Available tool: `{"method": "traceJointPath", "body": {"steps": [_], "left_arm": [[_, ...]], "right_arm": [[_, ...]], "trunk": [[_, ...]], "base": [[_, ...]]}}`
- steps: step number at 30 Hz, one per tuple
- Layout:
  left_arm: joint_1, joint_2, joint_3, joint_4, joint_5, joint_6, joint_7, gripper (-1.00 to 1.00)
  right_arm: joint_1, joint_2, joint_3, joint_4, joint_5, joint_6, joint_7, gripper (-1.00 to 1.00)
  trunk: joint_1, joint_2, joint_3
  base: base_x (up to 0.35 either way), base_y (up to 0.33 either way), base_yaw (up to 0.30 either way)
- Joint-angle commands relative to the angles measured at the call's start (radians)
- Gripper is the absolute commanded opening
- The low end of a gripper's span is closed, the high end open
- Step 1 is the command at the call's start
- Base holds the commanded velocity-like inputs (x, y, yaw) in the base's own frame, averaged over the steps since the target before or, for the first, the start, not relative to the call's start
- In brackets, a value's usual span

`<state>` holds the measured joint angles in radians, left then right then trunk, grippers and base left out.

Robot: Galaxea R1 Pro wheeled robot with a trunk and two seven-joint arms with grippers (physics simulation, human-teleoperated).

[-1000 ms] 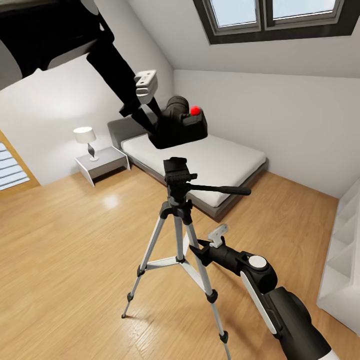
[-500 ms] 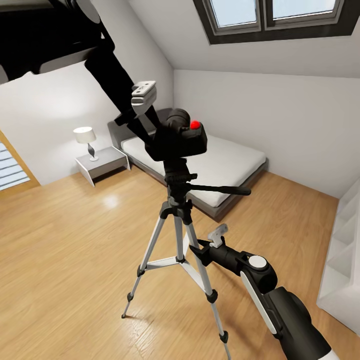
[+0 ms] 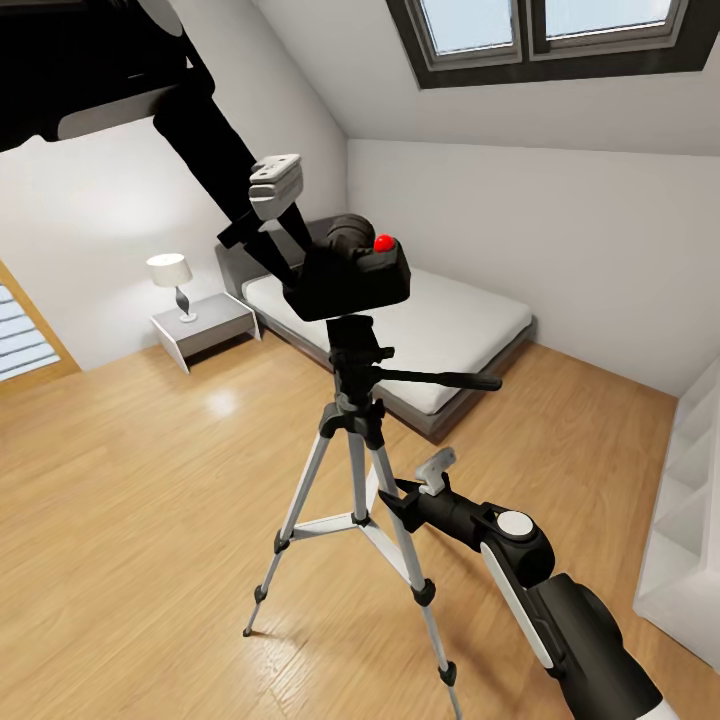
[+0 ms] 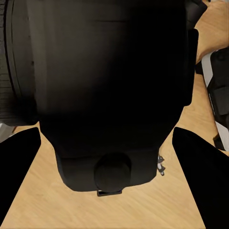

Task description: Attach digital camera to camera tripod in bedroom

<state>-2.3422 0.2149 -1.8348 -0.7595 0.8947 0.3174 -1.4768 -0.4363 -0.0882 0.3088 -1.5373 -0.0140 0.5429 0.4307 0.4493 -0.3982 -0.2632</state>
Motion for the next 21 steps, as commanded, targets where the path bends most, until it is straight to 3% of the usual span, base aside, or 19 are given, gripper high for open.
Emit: {"method": "traceJointPath", "body": {"steps": [1, 15, 21], "left_arm": [[-0.003, 0.002, -0.007, -0.002, 0.012, 0.011, 0.000, -1.00], [-0.006, 0.026, -0.010, -0.003, 0.029, 0.014, 0.000, -1.00], [-0.006, 0.033, -0.012, -0.016, 0.060, 0.067, 0.000, -1.00]], "right_arm": [[-0.001, -0.001, 0.002, 0.056, 0.018, 0.005, 0.002, -1.00], [-0.001, -0.001, 0.003, 0.056, 0.017, 0.005, 0.002, -1.00], [-0.001, -0.001, 0.003, 0.056, 0.017, 0.005, 0.002, -1.00]], "trunk": [[0.001, -0.002, -0.002], [0.001, -0.002, -0.002], [0.001, -0.002, -0.002]], "base": [[0.000, 0.000, 0.000], [0.000, 0.000, 0.000], [0.000, 0.000, 0.000]]}}
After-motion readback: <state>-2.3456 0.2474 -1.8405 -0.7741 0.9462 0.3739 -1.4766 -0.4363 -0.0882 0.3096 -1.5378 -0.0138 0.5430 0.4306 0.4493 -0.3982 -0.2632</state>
